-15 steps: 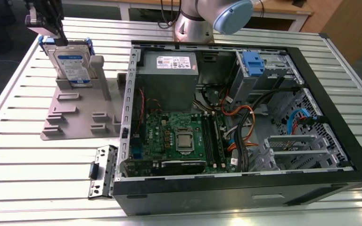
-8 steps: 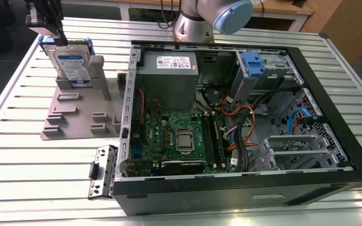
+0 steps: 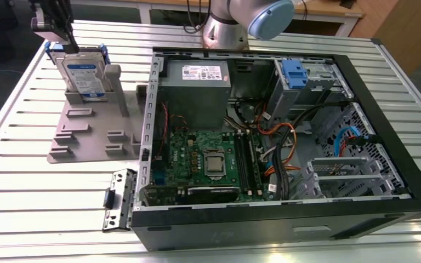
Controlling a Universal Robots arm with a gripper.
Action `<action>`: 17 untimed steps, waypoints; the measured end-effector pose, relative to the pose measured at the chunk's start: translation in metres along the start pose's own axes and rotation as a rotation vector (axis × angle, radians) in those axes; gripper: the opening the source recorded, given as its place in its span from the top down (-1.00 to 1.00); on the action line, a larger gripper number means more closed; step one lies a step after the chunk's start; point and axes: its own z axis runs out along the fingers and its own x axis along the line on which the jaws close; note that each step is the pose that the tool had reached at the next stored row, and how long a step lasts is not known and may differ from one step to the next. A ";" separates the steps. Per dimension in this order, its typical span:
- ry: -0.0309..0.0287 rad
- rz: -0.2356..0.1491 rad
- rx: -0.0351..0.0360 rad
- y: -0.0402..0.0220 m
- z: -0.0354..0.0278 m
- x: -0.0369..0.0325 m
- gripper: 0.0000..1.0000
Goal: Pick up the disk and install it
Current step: 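Pick up the disk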
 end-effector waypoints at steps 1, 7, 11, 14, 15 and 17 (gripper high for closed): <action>-0.0001 -0.003 -0.0001 0.0000 0.0000 0.0000 0.80; -0.0004 -0.022 -0.0006 0.0000 0.0000 0.0000 0.80; -0.0006 -0.034 -0.0012 -0.0001 -0.0001 0.0000 0.80; -0.0008 -0.044 -0.0014 0.0000 0.0000 0.0000 0.80; -0.0009 -0.046 -0.0014 0.0000 0.0000 0.0000 0.80; -0.0011 -0.052 -0.0015 0.0000 0.0000 0.0000 0.80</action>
